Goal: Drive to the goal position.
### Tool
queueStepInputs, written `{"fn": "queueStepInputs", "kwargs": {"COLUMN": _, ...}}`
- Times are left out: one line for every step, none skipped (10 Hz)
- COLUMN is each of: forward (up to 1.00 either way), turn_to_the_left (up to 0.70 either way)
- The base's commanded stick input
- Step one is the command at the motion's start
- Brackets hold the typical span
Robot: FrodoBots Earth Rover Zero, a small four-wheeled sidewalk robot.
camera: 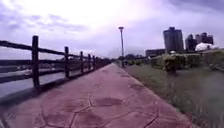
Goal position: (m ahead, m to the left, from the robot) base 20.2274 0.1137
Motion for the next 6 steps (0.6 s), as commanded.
{"fn": "queueStepInputs", "kwargs": {"forward": 1.0, "turn_to_the_left": 0.0}}
{"fn": "queueStepInputs", "kwargs": {"forward": 1.0, "turn_to_the_left": 0.0}}
{"fn": "queueStepInputs", "kwargs": {"forward": 1.0, "turn_to_the_left": 0.0}}
{"fn": "queueStepInputs", "kwargs": {"forward": 1.0, "turn_to_the_left": 0.0}}
{"fn": "queueStepInputs", "kwargs": {"forward": 1.0, "turn_to_the_left": 0.0}}
{"fn": "queueStepInputs", "kwargs": {"forward": 1.0, "turn_to_the_left": 0.0}}
